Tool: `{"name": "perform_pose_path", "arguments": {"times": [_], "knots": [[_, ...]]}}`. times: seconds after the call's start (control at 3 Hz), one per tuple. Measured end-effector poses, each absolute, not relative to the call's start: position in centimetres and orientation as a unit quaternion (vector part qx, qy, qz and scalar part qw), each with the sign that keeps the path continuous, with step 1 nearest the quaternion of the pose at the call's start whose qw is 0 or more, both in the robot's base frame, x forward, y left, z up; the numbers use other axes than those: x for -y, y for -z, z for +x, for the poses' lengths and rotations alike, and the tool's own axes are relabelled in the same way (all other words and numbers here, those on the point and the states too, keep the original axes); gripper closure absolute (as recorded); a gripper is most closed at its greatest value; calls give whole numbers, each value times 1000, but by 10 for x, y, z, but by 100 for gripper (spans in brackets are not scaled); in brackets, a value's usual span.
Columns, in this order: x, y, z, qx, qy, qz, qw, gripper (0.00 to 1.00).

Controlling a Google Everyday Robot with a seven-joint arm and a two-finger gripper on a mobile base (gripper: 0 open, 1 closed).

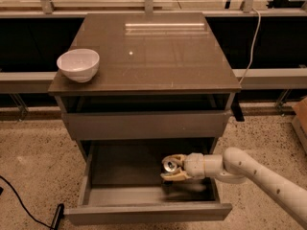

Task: Place redbull can into middle drawer

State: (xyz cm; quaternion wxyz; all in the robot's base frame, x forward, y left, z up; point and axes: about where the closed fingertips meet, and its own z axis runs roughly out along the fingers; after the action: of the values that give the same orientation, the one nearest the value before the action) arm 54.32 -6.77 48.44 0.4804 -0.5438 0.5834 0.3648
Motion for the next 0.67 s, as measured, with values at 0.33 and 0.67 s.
{"name": "perform_pose_path", "arguments": {"times": [0.33, 0.67], "knots": [[73, -463, 537, -592, -371, -536, 475, 100], [78, -451, 535, -599, -367, -529, 476, 82]]}}
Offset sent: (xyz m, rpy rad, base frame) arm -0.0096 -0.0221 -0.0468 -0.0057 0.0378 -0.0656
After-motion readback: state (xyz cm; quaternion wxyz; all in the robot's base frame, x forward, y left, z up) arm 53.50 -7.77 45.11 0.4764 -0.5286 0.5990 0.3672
